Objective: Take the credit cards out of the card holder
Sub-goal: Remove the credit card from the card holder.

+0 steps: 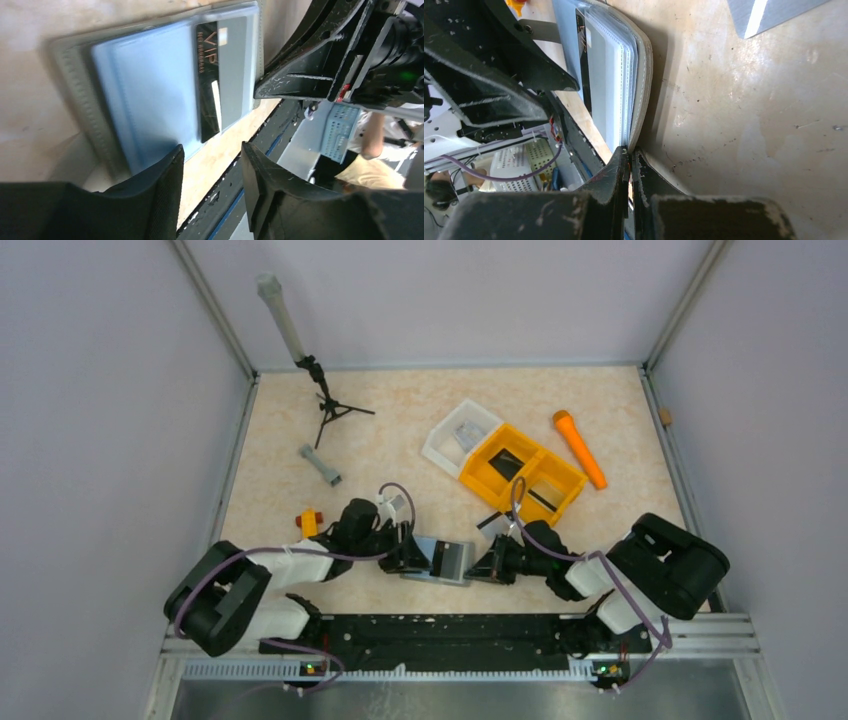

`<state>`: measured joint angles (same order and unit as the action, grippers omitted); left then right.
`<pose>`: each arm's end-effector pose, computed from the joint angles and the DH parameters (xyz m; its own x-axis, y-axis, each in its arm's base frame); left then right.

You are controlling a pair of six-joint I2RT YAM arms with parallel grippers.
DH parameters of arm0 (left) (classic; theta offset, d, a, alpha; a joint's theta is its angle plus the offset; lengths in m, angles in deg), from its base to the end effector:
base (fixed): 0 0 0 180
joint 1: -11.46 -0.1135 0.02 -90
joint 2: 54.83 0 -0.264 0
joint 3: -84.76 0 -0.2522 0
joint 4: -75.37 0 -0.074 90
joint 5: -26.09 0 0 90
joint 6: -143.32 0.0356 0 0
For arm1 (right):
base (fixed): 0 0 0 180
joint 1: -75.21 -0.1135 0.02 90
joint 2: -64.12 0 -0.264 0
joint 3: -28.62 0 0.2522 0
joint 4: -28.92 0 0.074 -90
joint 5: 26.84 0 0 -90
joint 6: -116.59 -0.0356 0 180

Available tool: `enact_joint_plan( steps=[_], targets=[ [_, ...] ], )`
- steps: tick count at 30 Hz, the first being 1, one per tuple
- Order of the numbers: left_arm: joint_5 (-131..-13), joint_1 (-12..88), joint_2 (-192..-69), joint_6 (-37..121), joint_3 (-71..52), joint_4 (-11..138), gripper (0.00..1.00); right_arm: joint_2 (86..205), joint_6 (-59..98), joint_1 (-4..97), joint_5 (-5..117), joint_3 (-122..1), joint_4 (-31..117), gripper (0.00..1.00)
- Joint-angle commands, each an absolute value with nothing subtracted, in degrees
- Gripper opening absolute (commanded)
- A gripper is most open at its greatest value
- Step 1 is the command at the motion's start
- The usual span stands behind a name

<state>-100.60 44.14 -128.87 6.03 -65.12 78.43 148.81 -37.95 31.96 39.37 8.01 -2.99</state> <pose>0.1624 -0.1295 0.1253 -0.9711 -0.0771 -0.2258 0.1471 0.5519 -0.8209 0.1329 0.1448 0.0928 -0.9573 0.2337 -0.1700 -0.0263 0.5153 0.8566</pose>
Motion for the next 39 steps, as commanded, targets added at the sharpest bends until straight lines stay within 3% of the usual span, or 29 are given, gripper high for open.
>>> enact_joint_plan(
  steps=[1, 8, 20, 27, 39],
  targets=[
    [-93.6, 48.8, -128.8, 9.3, -59.2, 72.9, 0.51, 147.4, -36.7, 32.1, 39.7, 6.6, -3.1, 0.0],
    [-88.3, 51.9, -132.0, 10.8, -55.4, 66.5, 0.56, 147.4, -36.9, 32.1, 39.7, 6.6, -3.2, 0.0],
    [-83.0, 57.2, -139.4, 10.7, -50.3, 62.1, 0.57, 147.0, -37.1, 32.1, 39.7, 6.8, -3.5, 0.0],
    [-93.0, 51.0, -140.8, 4.3, -58.5, 78.2, 0.48, 146.3, -37.2, 32.1, 39.9, 7.4, -3.3, 0.0],
    [-99.1, 50.0, -146.8, 0.4, -62.6, 93.4, 0.48, 146.0, -37.4, 32.1, 39.6, 7.2, -3.4, 0.0]
  ],
)
